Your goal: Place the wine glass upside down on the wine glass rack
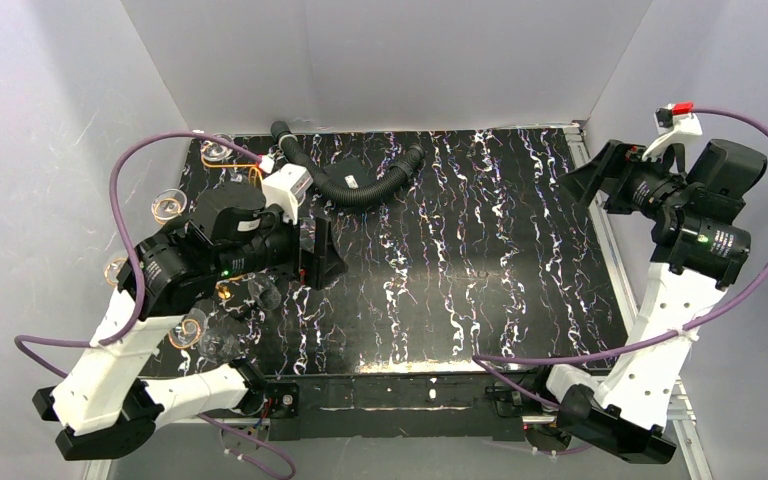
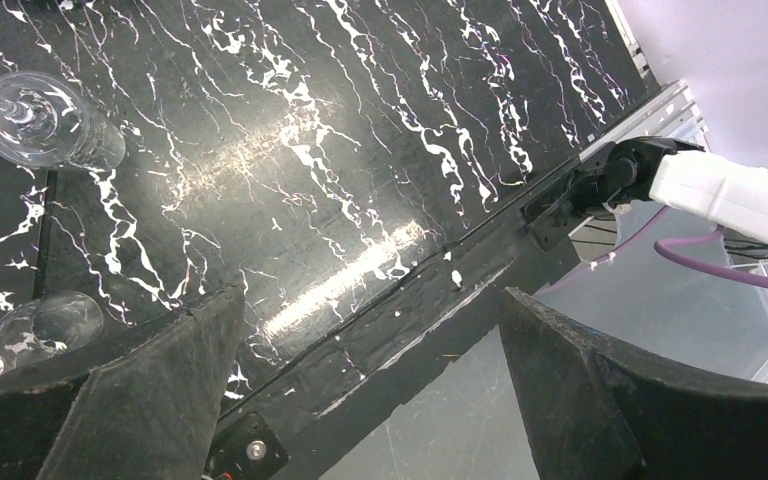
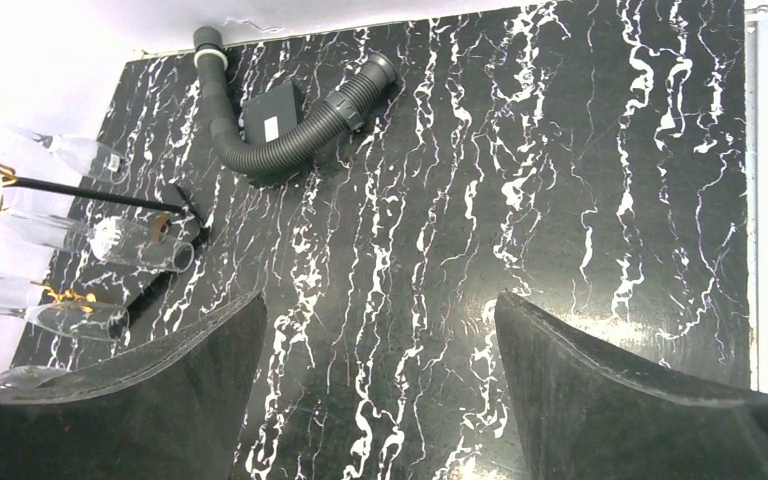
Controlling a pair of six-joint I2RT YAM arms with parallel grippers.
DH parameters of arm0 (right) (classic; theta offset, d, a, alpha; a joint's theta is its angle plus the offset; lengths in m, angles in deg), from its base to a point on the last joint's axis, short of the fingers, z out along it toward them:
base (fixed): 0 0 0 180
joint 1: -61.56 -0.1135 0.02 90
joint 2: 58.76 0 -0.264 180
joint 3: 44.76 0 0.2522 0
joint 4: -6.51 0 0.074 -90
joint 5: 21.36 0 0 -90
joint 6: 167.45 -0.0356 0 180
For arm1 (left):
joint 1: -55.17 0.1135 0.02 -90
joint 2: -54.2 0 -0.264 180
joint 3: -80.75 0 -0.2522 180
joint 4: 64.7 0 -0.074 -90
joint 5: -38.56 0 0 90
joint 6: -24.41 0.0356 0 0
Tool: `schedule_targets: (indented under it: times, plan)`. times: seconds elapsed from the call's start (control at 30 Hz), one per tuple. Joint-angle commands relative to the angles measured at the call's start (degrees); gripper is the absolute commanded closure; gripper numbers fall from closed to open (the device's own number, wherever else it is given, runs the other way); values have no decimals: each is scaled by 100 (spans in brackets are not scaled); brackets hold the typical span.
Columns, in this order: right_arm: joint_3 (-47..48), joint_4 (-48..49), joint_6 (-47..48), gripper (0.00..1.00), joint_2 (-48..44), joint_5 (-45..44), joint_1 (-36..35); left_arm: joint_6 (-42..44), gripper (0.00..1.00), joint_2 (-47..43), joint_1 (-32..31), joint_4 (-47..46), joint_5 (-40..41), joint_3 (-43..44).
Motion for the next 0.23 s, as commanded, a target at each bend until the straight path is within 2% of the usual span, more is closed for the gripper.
schedule_targets:
  times: [0.0,0.2]
  plan:
    - [-94,285,-128,8,-113,-274,29,23,2,-98,-25,13,126,-75]
    - [-251,377,-278,9,-208,-499,29,93,2,-82,-23,13,167,-105]
